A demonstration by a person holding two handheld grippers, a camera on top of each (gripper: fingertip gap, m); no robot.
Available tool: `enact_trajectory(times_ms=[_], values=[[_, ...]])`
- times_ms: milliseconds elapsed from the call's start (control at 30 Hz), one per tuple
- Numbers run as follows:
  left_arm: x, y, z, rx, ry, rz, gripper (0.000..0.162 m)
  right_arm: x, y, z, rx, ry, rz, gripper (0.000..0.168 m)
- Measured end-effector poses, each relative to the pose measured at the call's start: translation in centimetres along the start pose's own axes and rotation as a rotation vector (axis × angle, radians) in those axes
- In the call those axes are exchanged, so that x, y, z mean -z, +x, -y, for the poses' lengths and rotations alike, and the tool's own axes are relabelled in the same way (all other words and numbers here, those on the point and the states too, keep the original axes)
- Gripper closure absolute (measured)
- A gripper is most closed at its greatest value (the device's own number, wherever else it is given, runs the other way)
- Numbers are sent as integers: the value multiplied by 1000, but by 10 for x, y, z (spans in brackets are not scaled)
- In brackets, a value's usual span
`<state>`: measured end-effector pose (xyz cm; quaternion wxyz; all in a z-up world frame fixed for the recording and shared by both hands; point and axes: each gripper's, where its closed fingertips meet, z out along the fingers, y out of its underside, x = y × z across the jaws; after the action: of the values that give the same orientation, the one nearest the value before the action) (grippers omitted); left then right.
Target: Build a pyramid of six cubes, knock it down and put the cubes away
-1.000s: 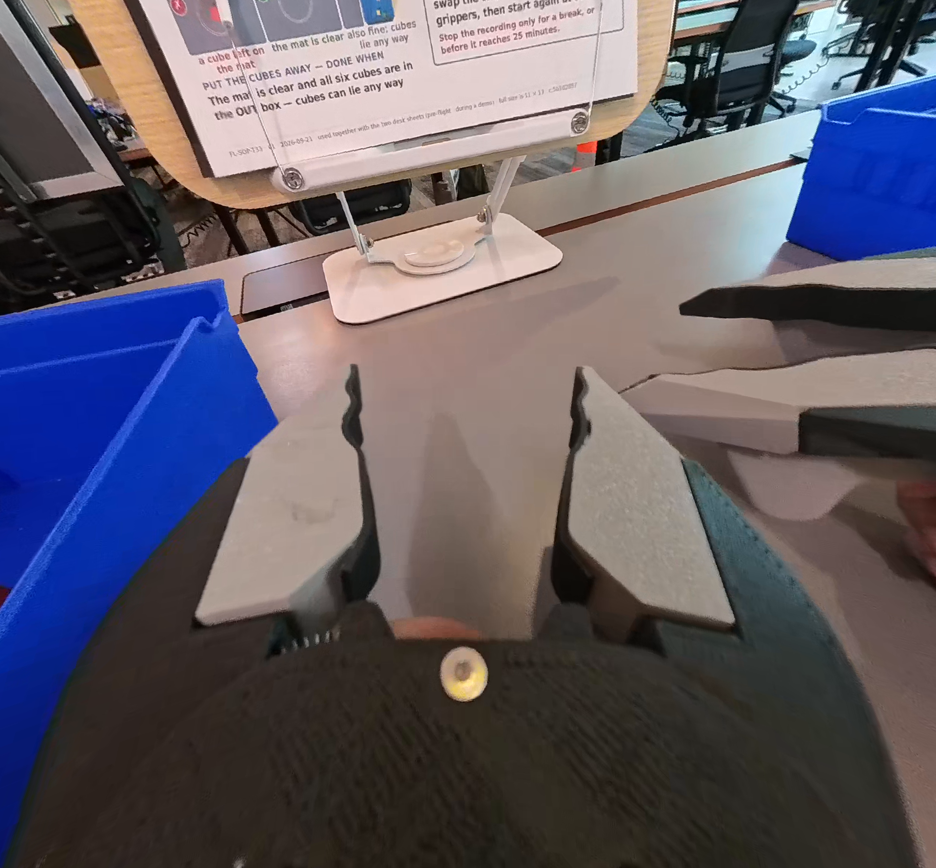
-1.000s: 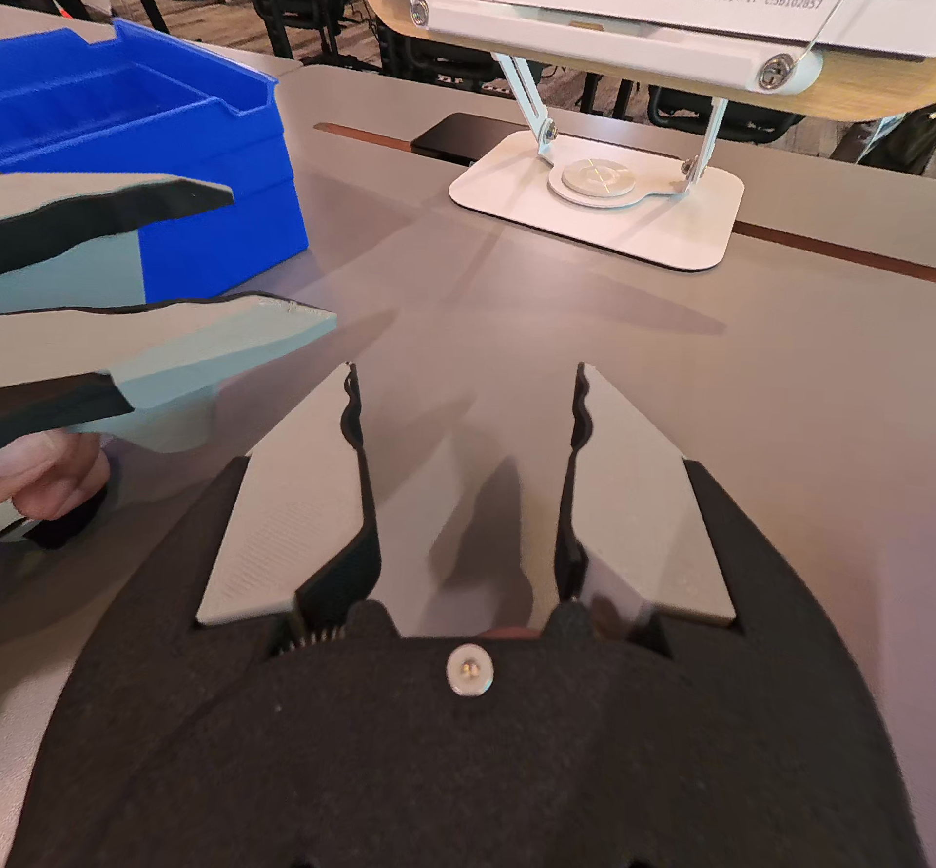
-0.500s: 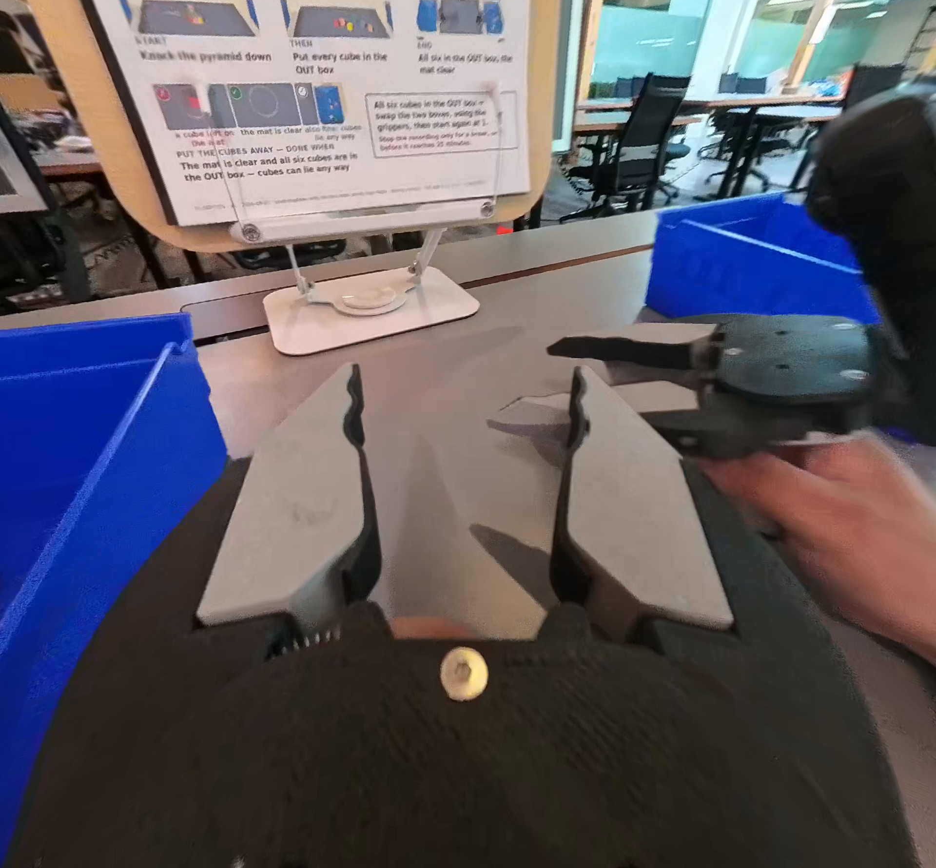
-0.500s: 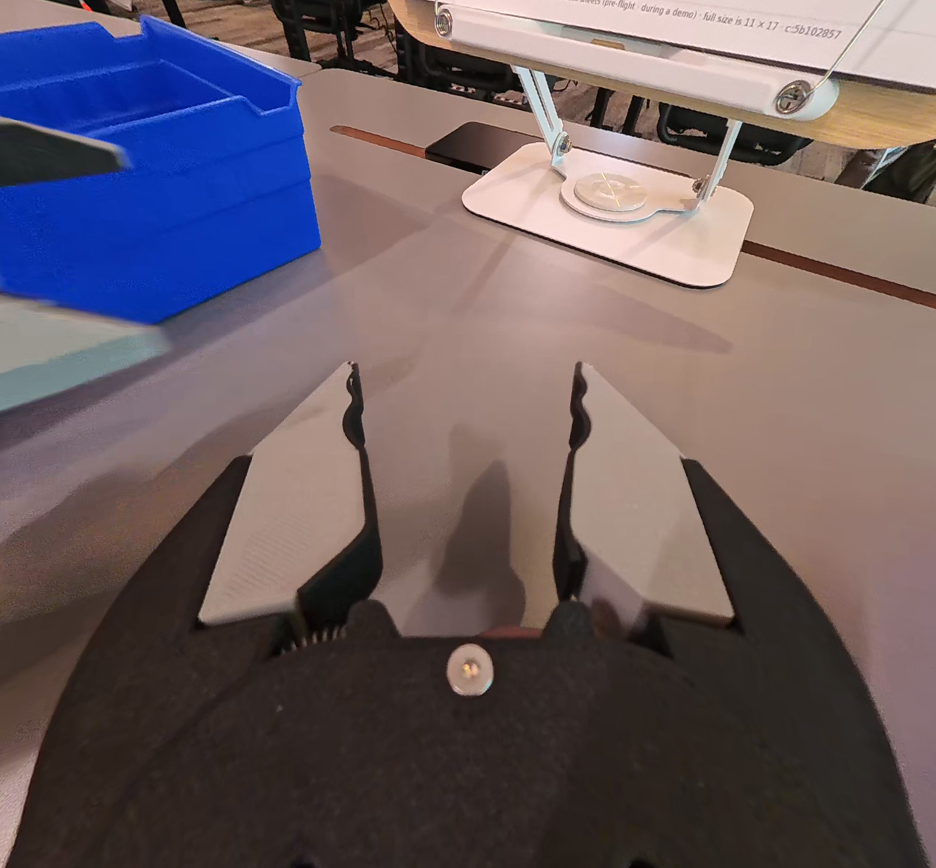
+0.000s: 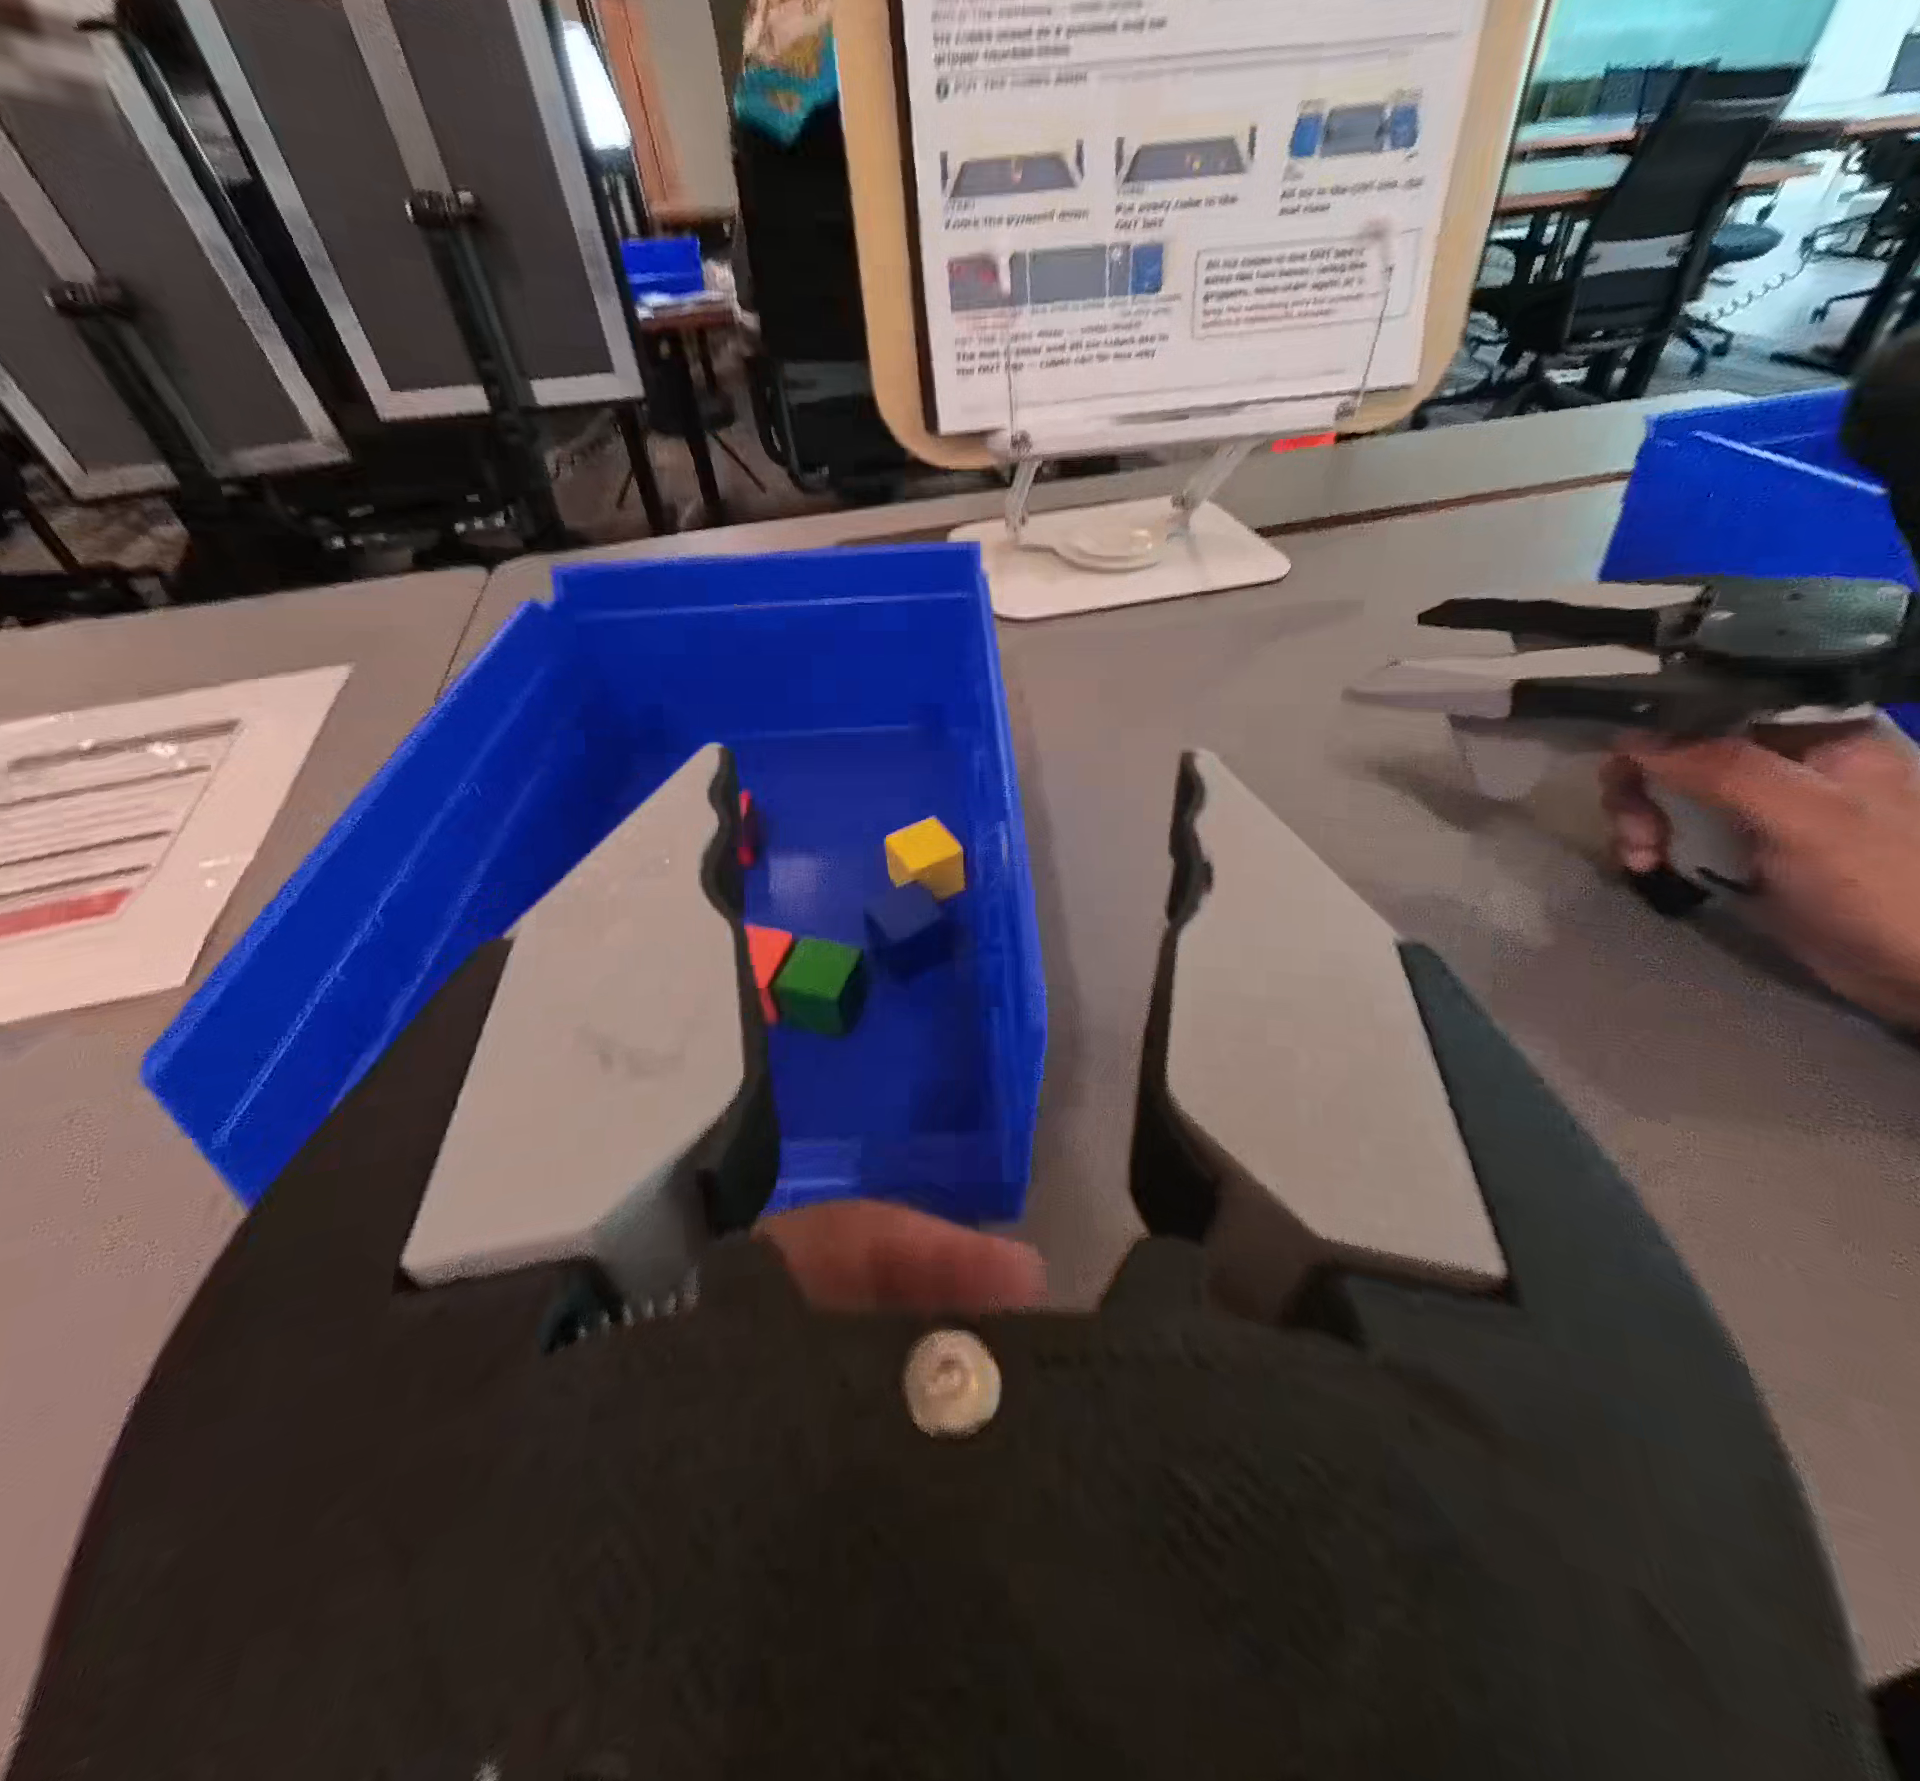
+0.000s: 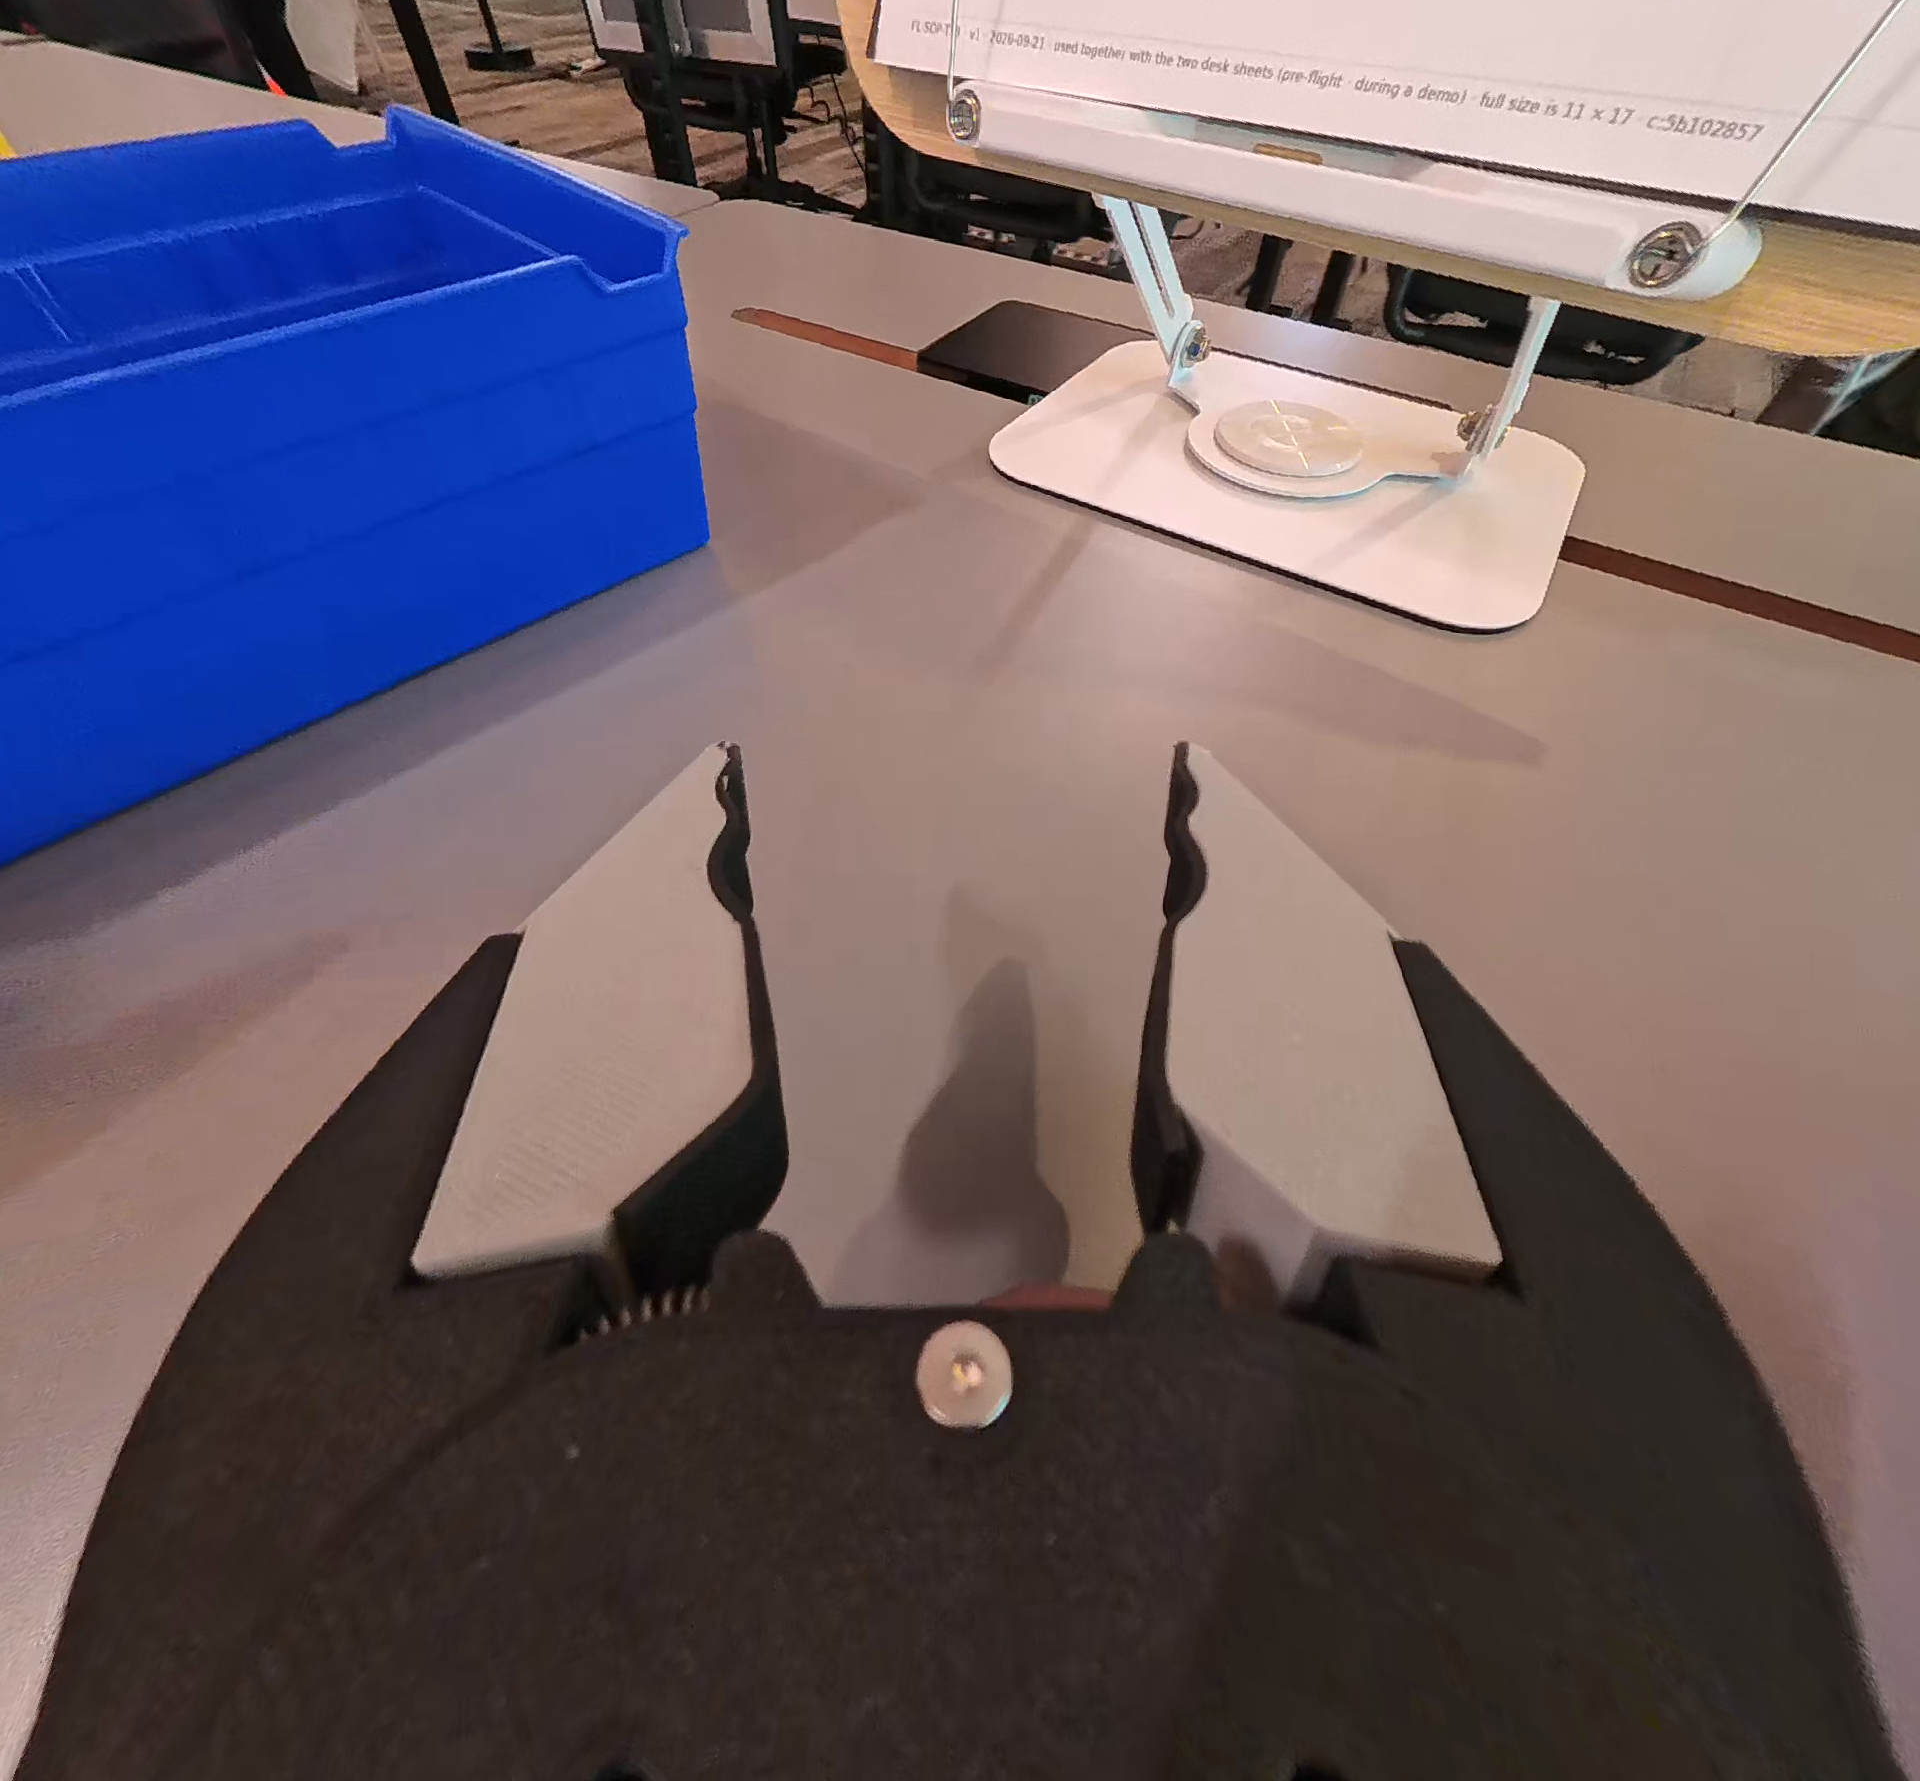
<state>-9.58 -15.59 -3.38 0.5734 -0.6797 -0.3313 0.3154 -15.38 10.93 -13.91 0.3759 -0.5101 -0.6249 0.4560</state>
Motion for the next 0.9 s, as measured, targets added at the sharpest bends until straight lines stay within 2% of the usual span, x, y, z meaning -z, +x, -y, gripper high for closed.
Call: enact_trajectory(times_ms=[67,167,300,333,400,533,600,667,767,900], values=[[2,-17,-15,29,-61,25,81,2,2,1,-18,7,2,89],[6,-32,-35,70,-108,49,98,4,5,3,-34,17,2,90],[-7,-14,-66,43,-226,-23,100,4,3,4,-29,21,6,90],[-12,-13,-67,25,-221,-19,97,4,3,4,-21,20,5,90],[-19,-7,-68,37,-220,-34,102,5,2,5,-3,20,0,90],[-38,37,-73,121,-274,-220,110,4,2,4,2,19,-1,91],[-49,46,-75,75,-292,-212,100,3,3,2,-5,8,2,91],[-55,49,-72,30,-286,-181,102,3,4,0,-11,3,1,91],[-49,49,-63,26,-246,-175,103,5,7,2,-21,14,-3,91],[-24,35,-46,43,-176,-156,104,5,9,2,-33,12,-2,91]])
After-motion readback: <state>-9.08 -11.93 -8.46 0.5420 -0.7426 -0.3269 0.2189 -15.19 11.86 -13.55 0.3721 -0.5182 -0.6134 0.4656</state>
